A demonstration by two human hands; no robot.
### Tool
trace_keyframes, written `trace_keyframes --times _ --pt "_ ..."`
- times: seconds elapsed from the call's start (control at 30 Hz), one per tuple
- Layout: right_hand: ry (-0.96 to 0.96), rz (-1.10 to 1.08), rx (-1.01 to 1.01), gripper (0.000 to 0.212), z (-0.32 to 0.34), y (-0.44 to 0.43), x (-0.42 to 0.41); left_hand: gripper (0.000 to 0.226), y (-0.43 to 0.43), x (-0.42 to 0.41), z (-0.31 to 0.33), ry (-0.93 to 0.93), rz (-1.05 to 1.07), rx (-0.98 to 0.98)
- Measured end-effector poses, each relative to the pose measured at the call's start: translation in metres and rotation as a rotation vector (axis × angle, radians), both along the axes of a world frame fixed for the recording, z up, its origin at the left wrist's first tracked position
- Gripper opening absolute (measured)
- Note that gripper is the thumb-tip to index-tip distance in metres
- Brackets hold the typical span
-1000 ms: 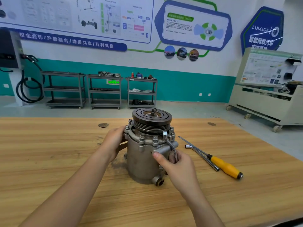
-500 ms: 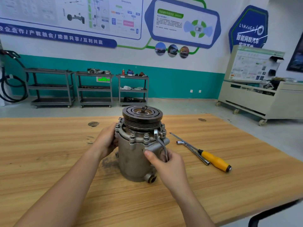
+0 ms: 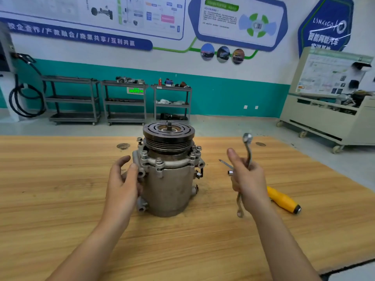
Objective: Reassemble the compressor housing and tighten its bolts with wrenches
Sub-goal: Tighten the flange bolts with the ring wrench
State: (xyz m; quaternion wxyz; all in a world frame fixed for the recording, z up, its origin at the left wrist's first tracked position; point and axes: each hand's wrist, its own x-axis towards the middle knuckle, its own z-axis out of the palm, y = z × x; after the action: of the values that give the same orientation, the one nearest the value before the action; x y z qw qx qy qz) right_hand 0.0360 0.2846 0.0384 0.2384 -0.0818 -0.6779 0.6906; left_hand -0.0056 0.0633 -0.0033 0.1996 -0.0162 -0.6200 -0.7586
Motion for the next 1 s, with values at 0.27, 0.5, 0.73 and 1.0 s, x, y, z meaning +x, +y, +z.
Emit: trace_keyframes --times 0.27,0.5,0.73,1.0 --pt "0.371 0.381 -0.990 0.069 0.082 0.017 -0.032 0.025 -0.008 -0.003 -0.011 0.159 0.154 -0.336" --pt "0.185 0.341 -1.143 0.059 0.075 0.004 -0.085 0.043 -0.003 0.000 -0.011 0.276 0.097 -0.518" --pt "0.062 0.412 -1.114 0.073 0.066 0.007 -0.108 0.035 -0.006 -0.002 -0.011 0.294 0.097 -0.542" --pt "-0.094 0.573 -1.020 0.061 0.068 -0.002 -0.123 0.042 -0.007 0.000 -0.009 0.269 0.086 -0.554"
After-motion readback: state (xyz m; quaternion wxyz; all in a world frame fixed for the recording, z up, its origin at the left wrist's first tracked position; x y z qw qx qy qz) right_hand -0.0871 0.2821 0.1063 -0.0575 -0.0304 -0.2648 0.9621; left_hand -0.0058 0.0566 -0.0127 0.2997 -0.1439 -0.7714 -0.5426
